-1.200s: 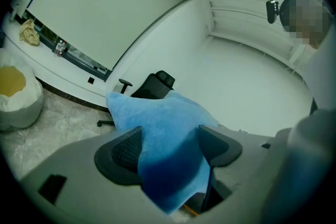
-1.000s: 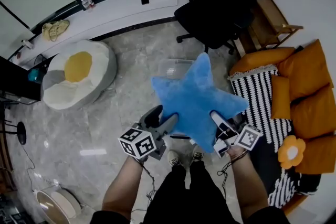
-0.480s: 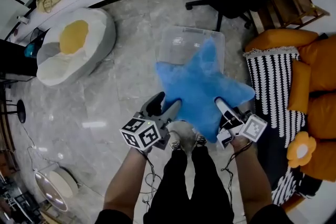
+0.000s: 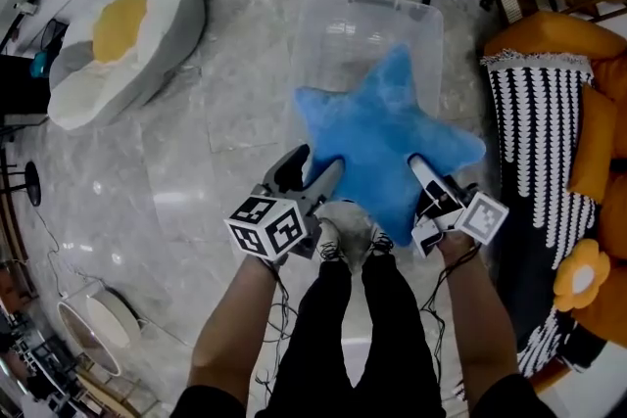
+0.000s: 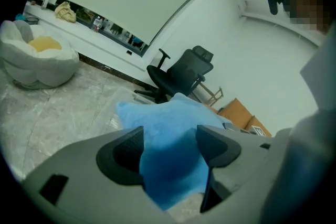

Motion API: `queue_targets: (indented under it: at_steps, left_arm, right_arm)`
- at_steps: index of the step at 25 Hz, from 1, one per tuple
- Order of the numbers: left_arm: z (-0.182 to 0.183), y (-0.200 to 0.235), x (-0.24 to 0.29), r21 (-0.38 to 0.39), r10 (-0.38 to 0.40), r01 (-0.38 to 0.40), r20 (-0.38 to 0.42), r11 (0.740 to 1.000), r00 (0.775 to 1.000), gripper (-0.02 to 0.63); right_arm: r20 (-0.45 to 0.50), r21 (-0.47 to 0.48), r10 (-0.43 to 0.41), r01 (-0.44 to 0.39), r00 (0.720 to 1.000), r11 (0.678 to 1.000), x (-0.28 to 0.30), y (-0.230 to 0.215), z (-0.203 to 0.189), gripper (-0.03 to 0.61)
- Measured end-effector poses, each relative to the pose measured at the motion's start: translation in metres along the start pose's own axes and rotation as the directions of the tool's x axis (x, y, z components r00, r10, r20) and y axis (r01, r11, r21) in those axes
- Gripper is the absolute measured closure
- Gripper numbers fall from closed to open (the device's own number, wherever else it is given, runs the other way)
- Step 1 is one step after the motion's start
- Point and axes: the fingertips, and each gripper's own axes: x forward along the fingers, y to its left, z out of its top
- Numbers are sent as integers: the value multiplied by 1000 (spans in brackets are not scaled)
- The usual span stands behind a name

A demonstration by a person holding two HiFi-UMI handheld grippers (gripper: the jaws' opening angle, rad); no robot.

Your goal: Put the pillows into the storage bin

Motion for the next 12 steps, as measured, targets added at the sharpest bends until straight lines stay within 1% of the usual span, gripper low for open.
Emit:
queue_targets:
  at_steps: [3, 6, 7, 8, 10, 11, 12]
  left_arm:
    - [-18, 13, 7, 1, 6, -6, -18, 1000, 1000, 293]
    - [-34, 20, 19, 22, -7, 8, -53, 1000, 999, 292]
    - [-39, 22, 24, 28, -11, 13, -67, 1000, 998, 291]
    - [-44, 23, 27, 29, -15, 18, -76, 999, 997, 292]
    - [-53, 27, 30, 18, -20, 22, -85, 1000, 996, 291]
    - [-56, 29, 31, 13, -21, 23, -86, 1000, 996, 293]
    - [-58, 31, 31, 9, -22, 23, -87, 1000, 996, 291]
  right_arm:
    - [-11, 4, -4, 4, 1000, 1000, 7, -20, -9, 236]
    - [-29, -22, -26, 25, 999, 999, 23, -41, -16, 224]
    - [-44, -46, -55, 53, 998, 998, 28, -51, -20, 215]
    - [-63, -78, -100, 95, 993, 992, 32, -62, -25, 191]
    - [-88, -141, -192, 179, 977, 974, 37, -83, -35, 183]
    - [-85, -160, -220, 205, 972, 966, 39, -89, -38, 181]
    - [-77, -172, -237, 221, 968, 960, 40, -92, -40, 161]
